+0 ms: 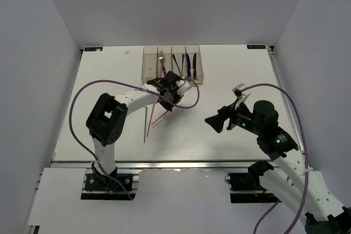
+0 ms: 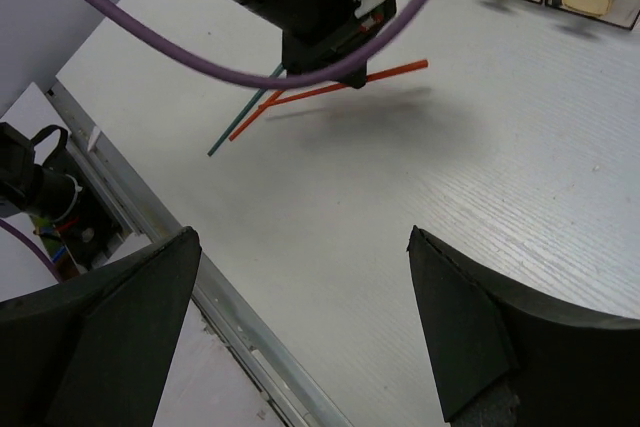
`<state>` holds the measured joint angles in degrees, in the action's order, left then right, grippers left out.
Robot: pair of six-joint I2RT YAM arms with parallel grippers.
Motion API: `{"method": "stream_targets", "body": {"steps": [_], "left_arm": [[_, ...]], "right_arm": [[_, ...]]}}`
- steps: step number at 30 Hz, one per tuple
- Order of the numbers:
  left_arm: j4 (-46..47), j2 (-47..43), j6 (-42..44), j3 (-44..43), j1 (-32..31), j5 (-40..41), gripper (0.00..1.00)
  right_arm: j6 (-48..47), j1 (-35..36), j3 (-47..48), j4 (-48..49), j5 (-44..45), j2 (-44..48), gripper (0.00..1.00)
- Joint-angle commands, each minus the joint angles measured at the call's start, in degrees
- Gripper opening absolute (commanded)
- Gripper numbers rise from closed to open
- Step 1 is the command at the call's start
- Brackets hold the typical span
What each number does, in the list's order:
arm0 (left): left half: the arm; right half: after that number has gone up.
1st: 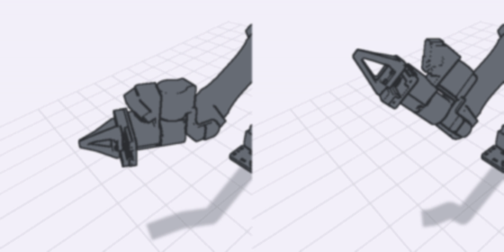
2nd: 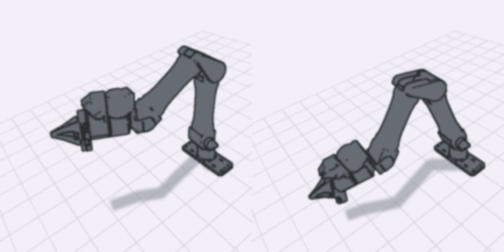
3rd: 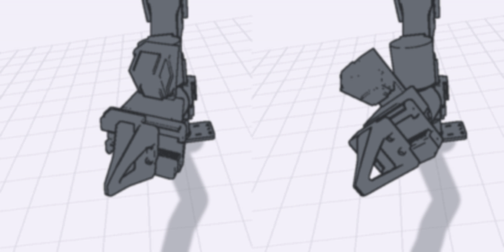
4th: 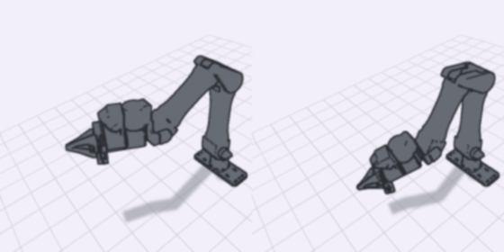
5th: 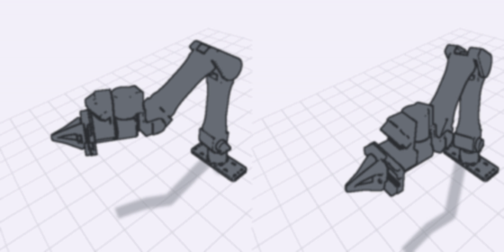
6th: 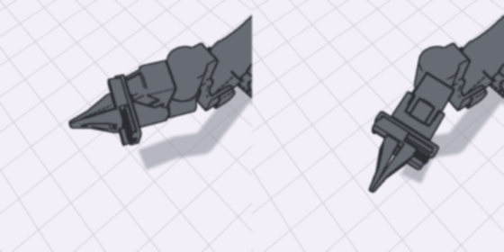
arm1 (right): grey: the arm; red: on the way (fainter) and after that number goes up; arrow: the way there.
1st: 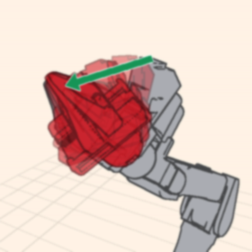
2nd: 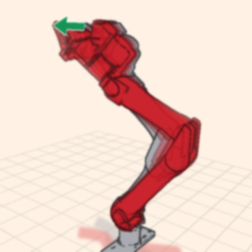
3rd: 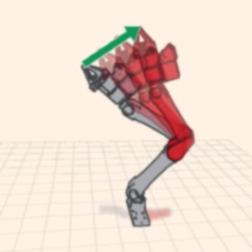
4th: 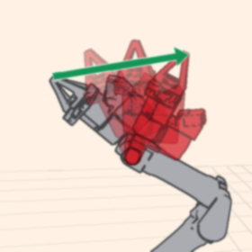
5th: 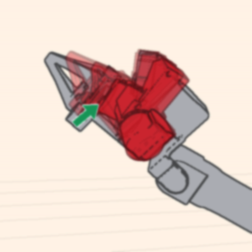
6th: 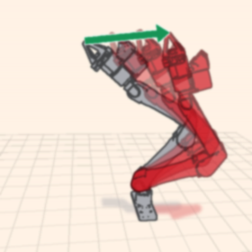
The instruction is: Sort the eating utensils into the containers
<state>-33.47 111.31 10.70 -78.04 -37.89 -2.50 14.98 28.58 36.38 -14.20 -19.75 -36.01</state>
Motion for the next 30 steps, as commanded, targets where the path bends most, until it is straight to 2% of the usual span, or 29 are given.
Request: {"method": "stream_targets", "body": {"steps": [1, 5, 9, 16, 22, 24, 30], "left_arm": [[4.9, -8.7, -6.7, -3.6, 2.1, 7.7, 0.0], [2.8, -7.9, -14.1, -11.0, 9.0, 9.5, 0.0], [5.2, -6.7, -20.4, -14.9, 16.4, 11.4, 0.0], [5.7, 4.7, -18.4, -31.3, 20.1, 7.5, 0.0], [3.9, 14.5, -21.2, -47.1, 23.6, 3.0, 0.0], [3.9, 16.5, -20.6, -48.2, 24.3, 3.6, 0.0], [9.9, 16.5, -20.7, -41.9, 25.9, 2.6, 0.0]], "right_arm": [[-0.4, 0.0, 3.7, -0.5, 1.0, 0.4, 0.89], [-0.4, 0.1, 3.9, -0.2, 1.6, -1.0, 0.89], [-0.4, 0.1, 3.5, 0.8, 1.6, -2.7, 0.89], [-0.2, 0.1, 3.7, 1.9, 1.1, -5.3, 0.89], [-1.7, 0.1, 4.2, -0.1, 2.8, -6.1, 0.89], [-1.7, 0.1, 4.2, 0.0, 2.9, -6.4, 0.89], [-1.7, 0.0, 4.3, 0.6, 2.3, -7.8, 0.89]]}}
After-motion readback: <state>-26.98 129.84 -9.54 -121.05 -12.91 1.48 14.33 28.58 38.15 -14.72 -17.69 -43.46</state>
